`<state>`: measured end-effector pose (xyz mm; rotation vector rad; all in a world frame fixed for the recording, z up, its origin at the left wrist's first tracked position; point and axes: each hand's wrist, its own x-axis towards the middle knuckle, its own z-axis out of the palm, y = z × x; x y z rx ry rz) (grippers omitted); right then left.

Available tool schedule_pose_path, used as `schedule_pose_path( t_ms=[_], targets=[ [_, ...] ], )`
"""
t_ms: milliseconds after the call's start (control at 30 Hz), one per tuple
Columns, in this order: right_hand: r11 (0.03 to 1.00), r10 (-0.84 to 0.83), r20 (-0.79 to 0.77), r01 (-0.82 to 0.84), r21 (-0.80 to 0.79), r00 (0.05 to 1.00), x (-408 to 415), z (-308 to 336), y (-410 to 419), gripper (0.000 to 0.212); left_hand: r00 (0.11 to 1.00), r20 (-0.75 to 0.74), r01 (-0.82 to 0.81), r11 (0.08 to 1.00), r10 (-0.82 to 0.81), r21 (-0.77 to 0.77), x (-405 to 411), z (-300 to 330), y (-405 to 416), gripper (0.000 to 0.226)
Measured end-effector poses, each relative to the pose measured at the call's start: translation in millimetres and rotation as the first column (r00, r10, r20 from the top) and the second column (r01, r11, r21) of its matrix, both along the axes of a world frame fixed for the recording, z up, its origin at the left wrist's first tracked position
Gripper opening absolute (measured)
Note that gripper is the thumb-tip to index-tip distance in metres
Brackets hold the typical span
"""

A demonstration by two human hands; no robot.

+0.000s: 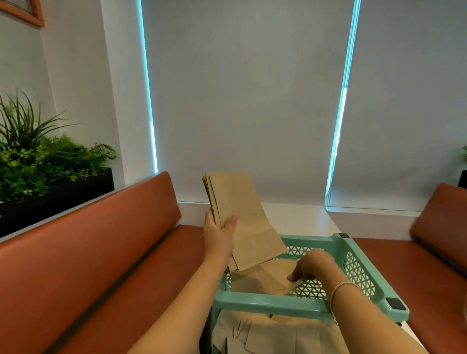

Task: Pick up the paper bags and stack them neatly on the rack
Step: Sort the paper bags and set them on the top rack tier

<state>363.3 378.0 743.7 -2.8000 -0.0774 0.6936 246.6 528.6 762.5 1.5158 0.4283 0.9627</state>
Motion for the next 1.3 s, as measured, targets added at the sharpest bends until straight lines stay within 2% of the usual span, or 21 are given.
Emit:
schedule_pose_path(
  t_ms=[67,167,267,333,433,533,633,733,833,900,933,1033,1067,1133,1167,1200,1300],
  targets=[
    [1.0,0.024,0.026,-0.025,0.015,0.999,-1,7,-6,0.03,1.0,0.001,-0.001,1.0,0.001,0.0,-2,2,-2,0.046],
    [0.998,0.052,0.22,-0.056,0.013,0.974,-1,28,-18,0.025,1.0,-0.013,-0.003,0.999,0.004,0.033,-2,3,-4,0.052],
    [0.987,-0.062,0.529,-0.026,0.157,0.846,8,56,-30,0.019,1.0,-0.03,0.001,0.996,0.001,0.087,0,1,-4,0.036],
    [0.991,-0.033,0.66,-0.063,0.121,0.751,6,82,-36,0.023,0.999,-0.037,-0.004,0.993,0.009,0.121,3,-1,-2,0.024],
    [0.998,0.032,0.749,-0.056,0.006,0.661,-8,123,-39,0.022,0.999,-0.04,-0.018,0.987,0.025,0.161,3,0,-3,0.025],
    [0.986,0.15,0.73,-0.151,-0.065,0.667,-20,146,-37,0.023,0.999,-0.046,-0.021,0.987,0.029,0.162,4,2,-4,0.021],
    [0.941,0.243,0.657,-0.337,0.018,0.714,-31,149,-31,0.021,0.997,-0.075,0.045,0.99,-0.035,0.132,6,2,-8,0.024],
    [0.915,0.27,0.641,-0.398,0.06,0.718,-37,141,-22,0.019,0.989,-0.079,0.135,0.987,-0.128,0.089,9,-1,-21,0.021],
    [0.917,0.263,0.663,-0.395,0.054,0.701,-39,131,-17,0.004,0.961,-0.072,0.268,0.963,-0.265,0.037,9,-6,-36,0.023],
    [0.926,0.225,0.681,-0.37,0.072,0.697,-40,122,-17,0.017,0.937,-0.105,0.336,0.942,-0.332,0.02,7,-8,-44,0.023],
    [0.931,0.199,0.688,-0.354,0.09,0.698,-38,117,-18,0.015,0.932,-0.129,0.346,0.938,-0.339,0.032,7,-9,-46,0.023],
    [0.926,0.145,0.706,-0.347,0.15,0.693,-34,105,-20,0.015,0.915,-0.208,0.371,0.924,-0.346,0.094,8,-10,-50,0.045],
    [0.922,0.123,0.715,-0.345,0.173,0.688,-33,102,-20,0.016,0.912,-0.212,0.378,0.919,-0.35,0.109,8,-11,-50,0.043],
    [0.905,0.083,0.739,-0.36,0.225,0.669,-32,98,-21,0.023,0.905,-0.22,0.397,0.909,-0.365,0.125,6,-10,-50,0.02],
    [0.894,0.07,0.744,-0.373,0.248,0.664,-31,96,-21,0.026,0.903,-0.212,0.403,0.907,-0.374,0.119,4,-8,-51,0.017],
    [0.886,0.068,0.744,-0.383,0.262,0.665,-31,94,-20,0.027,0.9,-0.205,0.415,0.901,-0.386,0.128,3,-9,-51,0.028],
    [0.863,0.042,0.752,-0.403,0.304,0.658,-33,91,-19,0.033,0.9,-0.262,0.403,0.894,-0.348,0.197,10,-20,-45,0.088]
  ],
)
